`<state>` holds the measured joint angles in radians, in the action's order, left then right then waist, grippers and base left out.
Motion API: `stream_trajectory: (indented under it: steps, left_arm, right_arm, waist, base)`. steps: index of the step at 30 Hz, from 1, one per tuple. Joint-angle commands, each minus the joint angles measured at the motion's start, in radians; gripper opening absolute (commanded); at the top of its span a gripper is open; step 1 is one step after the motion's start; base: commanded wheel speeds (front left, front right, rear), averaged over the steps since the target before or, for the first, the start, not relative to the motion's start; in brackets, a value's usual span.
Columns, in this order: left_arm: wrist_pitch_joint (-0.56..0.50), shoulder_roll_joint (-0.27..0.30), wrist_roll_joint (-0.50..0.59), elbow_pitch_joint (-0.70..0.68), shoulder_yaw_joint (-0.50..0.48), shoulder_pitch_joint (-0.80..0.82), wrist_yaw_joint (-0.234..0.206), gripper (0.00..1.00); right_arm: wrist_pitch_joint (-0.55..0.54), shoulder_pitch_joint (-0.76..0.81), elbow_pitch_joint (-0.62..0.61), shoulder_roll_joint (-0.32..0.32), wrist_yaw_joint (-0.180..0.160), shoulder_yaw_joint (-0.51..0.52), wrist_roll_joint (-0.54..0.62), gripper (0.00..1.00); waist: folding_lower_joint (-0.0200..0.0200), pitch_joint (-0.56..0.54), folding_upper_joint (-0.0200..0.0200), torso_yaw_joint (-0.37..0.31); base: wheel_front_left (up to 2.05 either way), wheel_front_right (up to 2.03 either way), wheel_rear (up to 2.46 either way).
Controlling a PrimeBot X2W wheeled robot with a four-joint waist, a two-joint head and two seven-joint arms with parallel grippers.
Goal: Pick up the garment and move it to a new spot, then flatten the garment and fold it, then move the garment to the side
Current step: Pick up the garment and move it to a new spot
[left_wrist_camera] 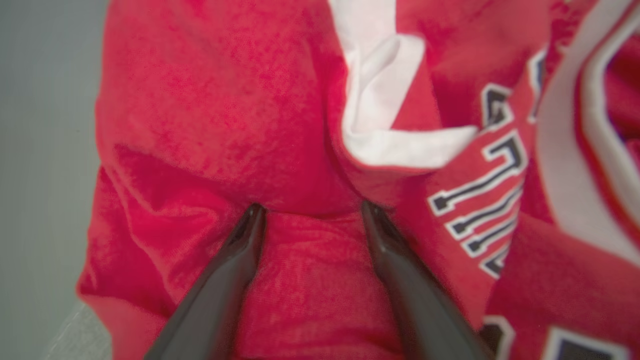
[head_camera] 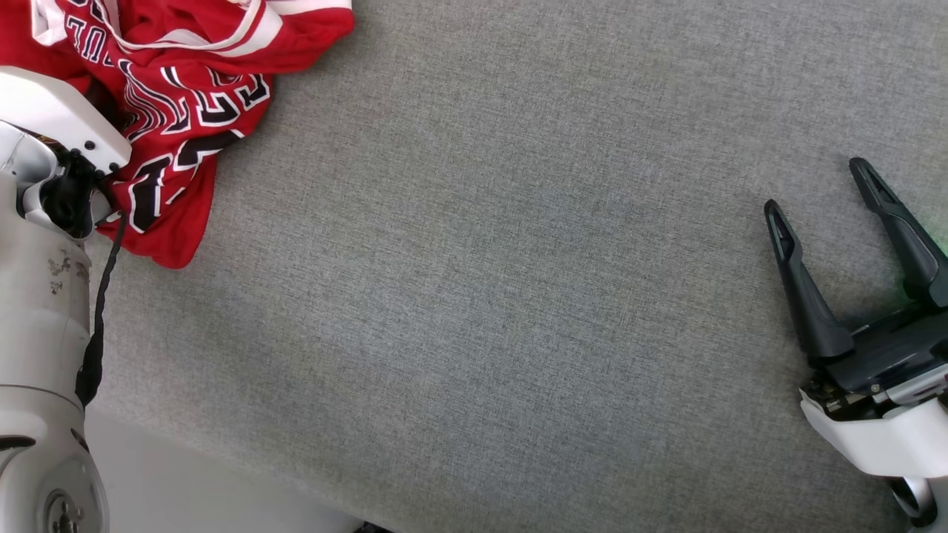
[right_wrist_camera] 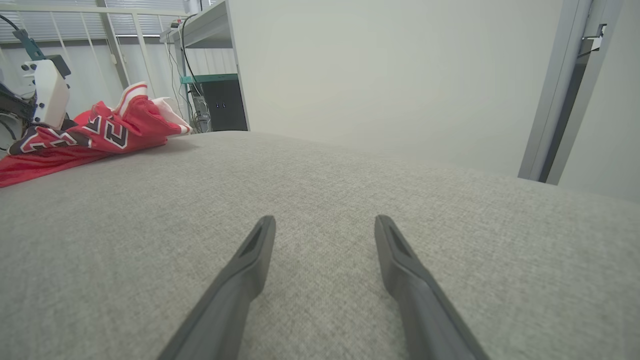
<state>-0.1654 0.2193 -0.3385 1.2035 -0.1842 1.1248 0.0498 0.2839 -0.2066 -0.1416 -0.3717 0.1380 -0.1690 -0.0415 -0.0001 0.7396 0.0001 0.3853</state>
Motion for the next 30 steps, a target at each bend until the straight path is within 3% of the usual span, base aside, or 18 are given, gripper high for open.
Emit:
stream_trajectory:
  steps: [1,2,3,5,6,15,24,30]
  left_arm:
    - [-0.022,-0.038,-0.004,0.037,0.006,-0.029,0.011,1.00]
    - [-0.028,-0.046,-0.009,0.046,0.008,-0.033,0.024,0.18]
    - [-0.014,-0.050,-0.011,0.048,0.010,-0.035,0.032,0.00]
    - [0.045,-0.034,-0.006,0.035,0.013,-0.032,0.037,0.00]
    - [0.127,-0.011,-0.001,0.012,0.015,-0.025,0.032,0.00]
    - [0.387,0.060,0.046,-0.048,0.044,-0.021,0.011,0.00]
    - [0.431,0.133,0.134,-0.262,0.103,-0.061,0.005,0.00]
    - [0.431,0.144,0.179,-0.449,0.156,-0.117,0.022,0.00]
  right_arm:
    - [-0.035,0.012,0.227,-0.072,-0.013,0.086,0.000,1.00]
    - [-0.037,0.010,0.226,-0.073,-0.013,0.087,0.000,1.00]
    - [-0.037,0.006,0.226,-0.074,-0.013,0.088,0.001,1.00]
    - [-0.037,-0.002,0.228,-0.068,-0.013,0.085,0.002,1.00]
    - [-0.037,-0.005,0.227,-0.057,-0.013,0.075,0.002,1.00]
    - [-0.030,-0.004,0.212,0.006,-0.013,0.021,-0.008,1.00]
    - [-0.020,-0.016,0.211,0.101,-0.008,-0.035,-0.011,1.00]
    - [-0.019,-0.021,0.238,0.169,-0.008,-0.049,-0.020,1.00]
  waist:
    - [0.0001,0.003,-0.0001,0.002]
    - [0.0001,0.004,-0.0001,0.002]
    - [0.0001,0.002,-0.0001,0.004]
    - [0.0001,-0.006,-0.0001,0.004]
    - [0.0001,-0.023,-0.0001,0.003]
    - [0.0001,-0.136,-0.0001,-0.015]
    - [0.0001,-0.300,-0.0001,-0.063]
    - [0.0001,-0.405,-0.0001,-0.123]
  base:
    - [0.00,0.00,0.00]
    - [0.00,0.00,0.00]
    - [0.00,0.00,0.00]
    - [0.00,0.00,0.00]
    - [0.00,0.00,0.00]
    - [0.00,0.00,0.00]
    - [0.00,0.00,0.00]
    - [0.00,0.00,0.00]
